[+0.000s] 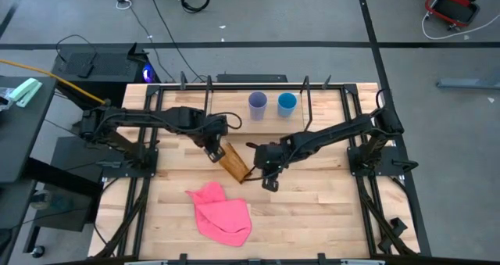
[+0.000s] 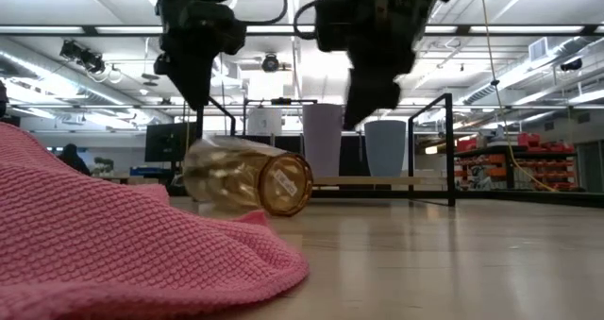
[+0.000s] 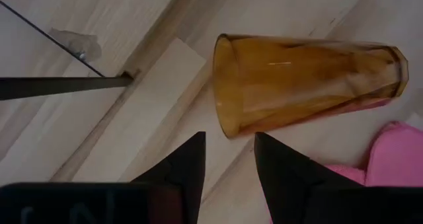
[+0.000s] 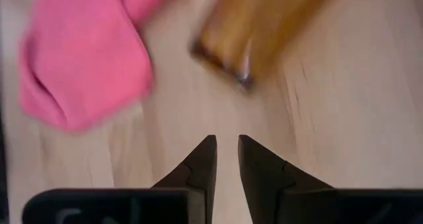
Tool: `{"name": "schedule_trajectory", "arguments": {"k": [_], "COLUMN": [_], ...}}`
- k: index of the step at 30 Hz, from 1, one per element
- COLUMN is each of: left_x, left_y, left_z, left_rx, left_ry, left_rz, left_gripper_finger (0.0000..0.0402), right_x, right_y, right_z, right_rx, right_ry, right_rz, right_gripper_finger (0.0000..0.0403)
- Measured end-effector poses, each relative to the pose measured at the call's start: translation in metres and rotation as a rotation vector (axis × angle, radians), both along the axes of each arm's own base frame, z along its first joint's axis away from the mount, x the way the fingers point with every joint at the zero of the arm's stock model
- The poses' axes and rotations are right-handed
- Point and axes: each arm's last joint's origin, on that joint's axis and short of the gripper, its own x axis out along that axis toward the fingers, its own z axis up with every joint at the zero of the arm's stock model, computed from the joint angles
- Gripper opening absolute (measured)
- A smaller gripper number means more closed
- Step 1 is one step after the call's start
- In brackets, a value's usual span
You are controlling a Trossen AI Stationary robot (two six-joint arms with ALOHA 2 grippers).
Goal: Stack small to large cups/mugs on shelf
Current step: Put the light brown cup on the shelf
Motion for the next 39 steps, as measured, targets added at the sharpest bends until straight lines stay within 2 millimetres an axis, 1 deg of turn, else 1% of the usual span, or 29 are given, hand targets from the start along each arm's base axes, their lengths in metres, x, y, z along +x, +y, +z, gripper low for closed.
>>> {"name": "schedule_trajectory", "arguments": {"k": [2, 5, 8, 10, 13, 15, 17, 20, 22, 25, 31, 32, 35, 39], "left_x": [0.000, 0.002, 0.005, 0.004, 0.006, 0.002, 0.002, -0.005, -0.004, 0.001, 0.003, 0.003, 0.002, 0.001], "left_y": [0.004, 0.007, 0.008, 0.010, 0.015, 0.018, 0.022, 0.027, 0.029, 0.028, 0.028, 0.028, 0.028, 0.026], "left_z": [0.000, -0.005, -0.006, -0.009, -0.020, -0.033, -0.045, -0.056, -0.064, -0.063, -0.063, -0.063, -0.064, -0.064], "left_rx": [-0.003, -0.017, -0.061, -0.080, -0.113, -0.158, -0.188, -0.211, -0.218, -0.255, -0.256, -0.256, -0.261, -0.271], "left_ry": [0.004, 0.019, -0.002, 0.026, 0.020, 0.038, 0.021, 0.027, 0.019, -0.064, -0.086, -0.084, -0.079, -0.065], "left_rz": [0.021, 0.021, 0.013, 0.018, 0.012, 0.019, 0.021, 0.022, 0.021, -0.012, -0.032, -0.031, -0.033, -0.037], "left_gripper_finger": [0.0137, 0.0130, 0.0123, 0.0120, 0.0117, 0.0117, 0.0117, 0.0116, 0.0117, 0.0115, 0.0112, 0.0112, 0.0111, 0.0110], "right_x": [0.003, 0.000, -0.002, -0.003, -0.005, -0.004, -0.003, -0.001, 0.000, 0.001, 0.004, 0.005, 0.005, 0.009], "right_y": [0.001, 0.002, 0.002, 0.002, 0.006, 0.009, 0.012, 0.016, 0.018, 0.021, 0.021, 0.020, 0.010, -0.014], "right_z": [-0.004, -0.011, -0.015, -0.019, -0.023, -0.022, -0.021, -0.019, -0.018, -0.022, -0.031, -0.032, -0.034, -0.031], "right_rx": [0.019, 0.041, 0.041, 0.047, 0.045, 0.039, 0.029, 0.029, 0.031, 0.032, 0.021, 0.011, -0.049, -0.089], "right_ry": [-0.060, -0.051, -0.046, -0.050, -0.053, -0.068, -0.084, -0.121, -0.139, -0.135, -0.120, -0.124, -0.111, -0.132], "right_rz": [0.015, 0.034, 0.033, 0.030, 0.046, 0.054, 0.062, 0.073, 0.081, 0.087, 0.086, 0.089, 0.087, 0.064], "right_gripper_finger": [0.0071, 0.0071, 0.0071, 0.0071, 0.0071, 0.0071, 0.0071, 0.0071, 0.0071, 0.0071, 0.0071, 0.0071, 0.0071, 0.0071]}}
